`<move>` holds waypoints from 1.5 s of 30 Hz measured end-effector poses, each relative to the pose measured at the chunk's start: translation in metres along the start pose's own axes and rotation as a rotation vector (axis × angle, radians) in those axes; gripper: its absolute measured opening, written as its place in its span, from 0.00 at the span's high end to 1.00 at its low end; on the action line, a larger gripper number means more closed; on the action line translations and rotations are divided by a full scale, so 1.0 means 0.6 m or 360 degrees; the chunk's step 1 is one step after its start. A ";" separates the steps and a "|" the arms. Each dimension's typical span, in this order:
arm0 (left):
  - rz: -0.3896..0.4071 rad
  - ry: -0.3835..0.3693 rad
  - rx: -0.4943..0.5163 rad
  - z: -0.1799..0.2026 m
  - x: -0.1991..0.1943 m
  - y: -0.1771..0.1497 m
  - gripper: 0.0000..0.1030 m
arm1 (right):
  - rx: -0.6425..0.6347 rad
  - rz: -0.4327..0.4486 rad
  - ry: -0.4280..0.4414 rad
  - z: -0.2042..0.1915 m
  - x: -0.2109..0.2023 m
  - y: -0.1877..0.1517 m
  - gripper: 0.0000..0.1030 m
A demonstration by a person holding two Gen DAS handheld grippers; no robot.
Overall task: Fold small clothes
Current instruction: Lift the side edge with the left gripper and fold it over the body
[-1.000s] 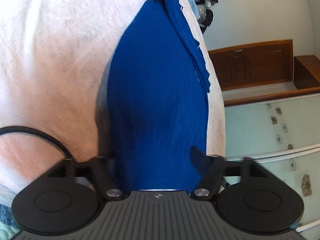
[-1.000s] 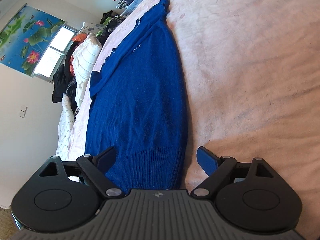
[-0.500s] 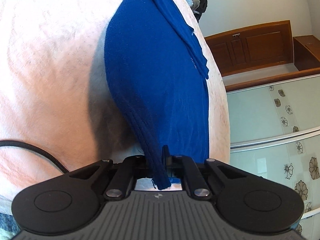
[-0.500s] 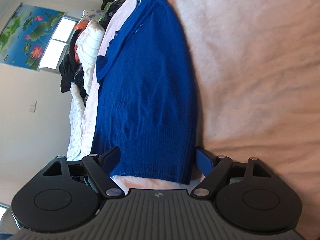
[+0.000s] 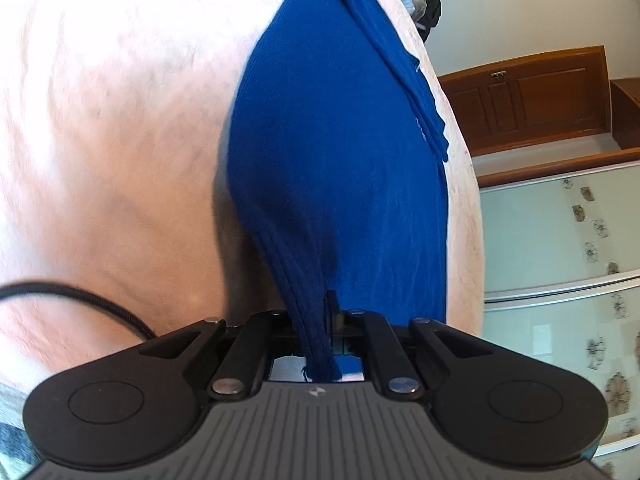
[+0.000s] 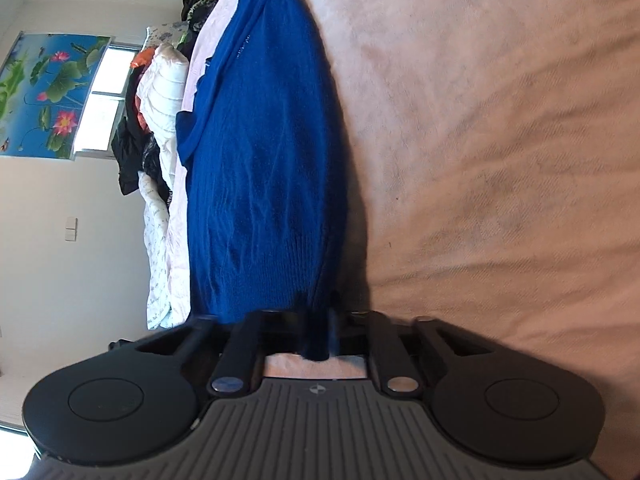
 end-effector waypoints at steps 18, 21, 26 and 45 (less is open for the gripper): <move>0.0282 -0.0177 0.0158 0.121 -0.060 0.122 0.94 | -0.0253 0.0198 0.0360 -0.146 -0.045 0.111 0.90; 0.0324 -0.0176 0.0202 0.144 -0.064 0.154 0.94 | -0.0309 0.0228 0.0397 -0.177 -0.046 0.151 0.90; 0.0376 -0.0176 0.0257 0.179 -0.054 0.213 0.94 | -0.0383 0.0255 0.0452 -0.225 -0.037 0.206 0.90; 0.0493 -0.0114 0.0272 0.276 0.100 0.502 0.94 | -0.0198 0.0401 0.0542 -0.263 0.097 0.526 0.90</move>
Point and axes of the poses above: each gripper's, at about its wrist camera, not at the fingertips, and x roughly the way its jaws point, z to its right, y to its top, the point moved 5 cm from there along x, roughly the way its jaws point, and after that the axes turned 3 degrees about z, right-handed, at the moved point
